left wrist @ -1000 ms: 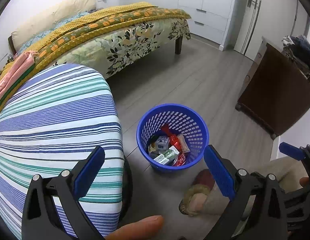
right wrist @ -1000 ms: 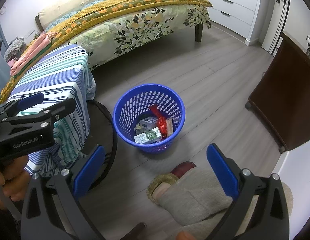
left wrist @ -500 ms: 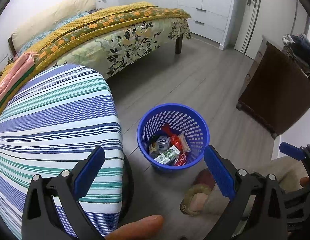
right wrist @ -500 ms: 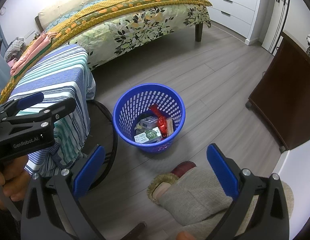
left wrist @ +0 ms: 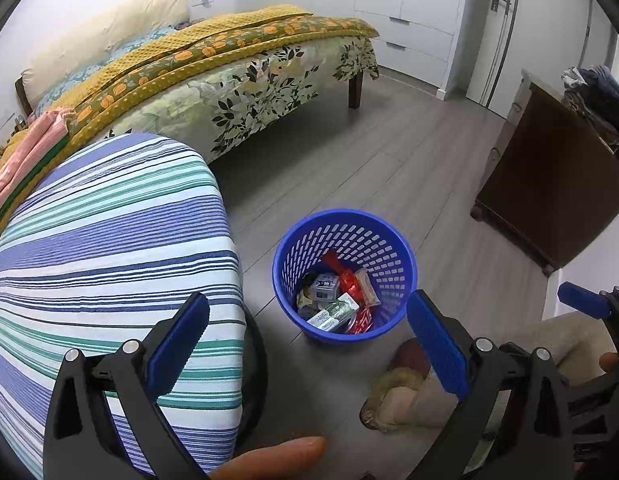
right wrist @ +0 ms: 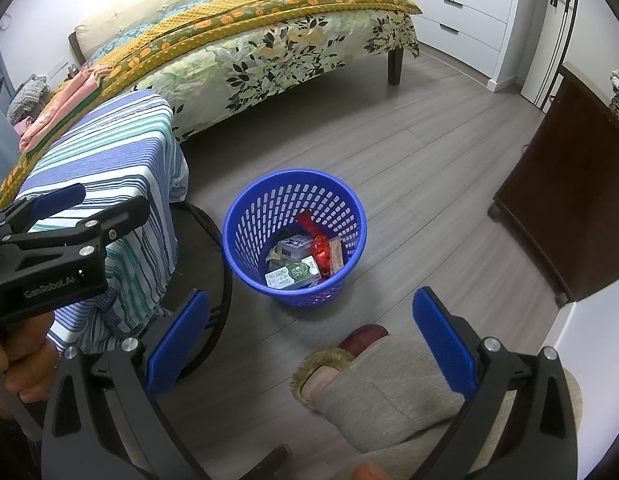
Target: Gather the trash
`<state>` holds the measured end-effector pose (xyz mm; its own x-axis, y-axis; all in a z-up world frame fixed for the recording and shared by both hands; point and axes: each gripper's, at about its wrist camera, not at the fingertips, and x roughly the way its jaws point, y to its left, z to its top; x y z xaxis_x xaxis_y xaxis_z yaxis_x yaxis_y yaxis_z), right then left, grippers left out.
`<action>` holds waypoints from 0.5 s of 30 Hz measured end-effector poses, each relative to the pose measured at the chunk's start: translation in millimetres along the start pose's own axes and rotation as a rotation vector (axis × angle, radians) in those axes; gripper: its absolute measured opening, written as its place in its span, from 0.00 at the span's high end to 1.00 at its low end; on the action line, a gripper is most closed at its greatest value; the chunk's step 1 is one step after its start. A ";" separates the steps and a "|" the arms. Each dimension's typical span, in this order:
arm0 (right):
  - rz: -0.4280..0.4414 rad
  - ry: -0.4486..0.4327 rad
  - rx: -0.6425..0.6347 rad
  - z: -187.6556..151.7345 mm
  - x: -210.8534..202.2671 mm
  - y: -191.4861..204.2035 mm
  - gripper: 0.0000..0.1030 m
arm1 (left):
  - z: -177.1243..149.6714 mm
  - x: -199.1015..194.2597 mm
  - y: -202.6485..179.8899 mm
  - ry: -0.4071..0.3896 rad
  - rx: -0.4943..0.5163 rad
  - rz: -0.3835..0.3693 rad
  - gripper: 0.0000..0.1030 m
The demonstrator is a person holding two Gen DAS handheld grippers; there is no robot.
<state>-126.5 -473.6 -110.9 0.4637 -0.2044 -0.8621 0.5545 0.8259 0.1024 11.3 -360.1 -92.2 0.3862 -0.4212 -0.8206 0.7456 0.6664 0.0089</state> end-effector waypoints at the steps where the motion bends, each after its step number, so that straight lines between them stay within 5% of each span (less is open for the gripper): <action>1: -0.002 0.000 0.000 -0.6 0.2 0.5 0.04 | 0.7 -1.0 -2.6 0.000 0.001 0.000 0.05; 15: -0.002 0.006 0.006 -0.9 2.3 -5.3 0.04 | 0.9 -5.3 -4.8 -0.011 -0.010 -0.022 0.05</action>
<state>-129.0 -478.0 -113.9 0.4585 -0.2029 -0.8652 0.5594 0.8224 0.1036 6.1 -361.6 -87.4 0.3762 -0.4425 -0.8141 0.7483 0.6632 -0.0147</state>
